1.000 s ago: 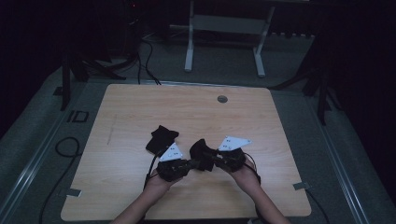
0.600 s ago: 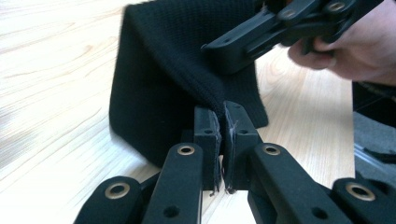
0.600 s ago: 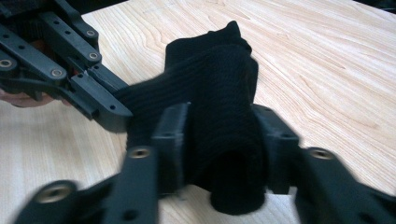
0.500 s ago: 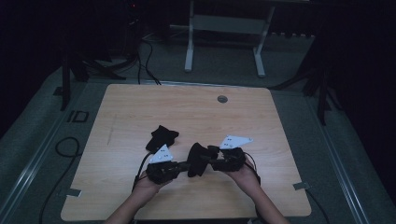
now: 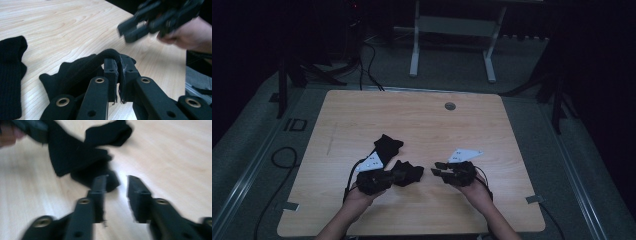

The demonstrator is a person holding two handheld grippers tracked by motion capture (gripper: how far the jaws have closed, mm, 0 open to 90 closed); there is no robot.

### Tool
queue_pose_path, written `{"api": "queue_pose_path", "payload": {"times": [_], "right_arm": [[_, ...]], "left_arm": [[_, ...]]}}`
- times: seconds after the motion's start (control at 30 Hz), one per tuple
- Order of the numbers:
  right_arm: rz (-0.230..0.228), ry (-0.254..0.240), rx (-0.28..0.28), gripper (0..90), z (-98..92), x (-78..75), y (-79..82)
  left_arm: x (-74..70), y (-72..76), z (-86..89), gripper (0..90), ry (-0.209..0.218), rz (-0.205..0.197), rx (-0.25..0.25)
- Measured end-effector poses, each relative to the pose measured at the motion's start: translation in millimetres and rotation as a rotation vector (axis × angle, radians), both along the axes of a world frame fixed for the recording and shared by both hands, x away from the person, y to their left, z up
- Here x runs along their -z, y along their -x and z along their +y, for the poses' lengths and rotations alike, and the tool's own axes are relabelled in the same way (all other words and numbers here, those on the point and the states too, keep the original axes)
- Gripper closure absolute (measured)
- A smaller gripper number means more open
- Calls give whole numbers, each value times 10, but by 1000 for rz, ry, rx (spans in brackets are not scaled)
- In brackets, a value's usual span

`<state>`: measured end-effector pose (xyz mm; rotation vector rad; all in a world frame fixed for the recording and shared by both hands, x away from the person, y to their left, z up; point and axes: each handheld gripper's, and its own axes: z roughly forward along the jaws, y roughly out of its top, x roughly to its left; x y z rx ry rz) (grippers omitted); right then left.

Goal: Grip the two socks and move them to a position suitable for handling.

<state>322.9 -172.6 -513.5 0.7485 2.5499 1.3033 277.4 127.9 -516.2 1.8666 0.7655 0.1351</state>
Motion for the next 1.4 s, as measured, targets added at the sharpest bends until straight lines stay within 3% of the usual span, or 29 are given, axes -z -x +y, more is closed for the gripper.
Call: {"api": "queue_pose_path", "payload": {"times": [0.03,0.1,0.27,0.3,0.33,0.37,0.43,0.5,0.57,0.63,0.77,0.93,1.07,1.2,1.23,1.27,1.4], "right_arm": [[4,31,-13,542,82,81,13],[7,62,-16,476,158,159,3],[20,103,-27,425,258,264,-61],[63,117,-41,386,338,359,-157],[64,123,-46,385,359,381,-178],[75,126,-66,400,387,410,-198],[98,125,-95,649,411,435,-213],[100,117,-97,835,411,436,-210],[112,89,-89,873,377,414,-227],[88,111,-67,874,348,383,-231],[42,120,-2,874,191,300,-276],[-11,73,91,874,-161,142,-328],[-27,49,140,873,-454,63,-305],[-31,47,117,872,-638,76,-144],[-30,49,103,870,-664,88,-101],[-47,66,94,868,-698,112,-33],[-38,91,91,868,-801,196,139]], "left_arm": [[-10,0,-8,860,1,-2,0],[-27,0,-25,860,3,-7,6],[-47,1,-53,860,4,-9,21],[-57,-3,-61,860,14,-7,26],[-62,-4,-62,860,18,-11,25],[-64,-5,-60,860,23,-11,24],[-72,-5,-52,860,38,-8,34],[-83,-1,-38,860,49,-6,43],[-89,7,-32,860,49,-11,40],[-107,22,-9,859,50,-11,59],[-114,48,12,859,30,2,124],[-87,70,36,858,-21,7,151],[-1,33,104,857,-59,73,192],[103,-4,152,855,-113,113,206],[143,-29,171,855,-117,141,211],[165,-38,180,854,-125,144,208],[257,-84,205,852,-157,182,197]]}}
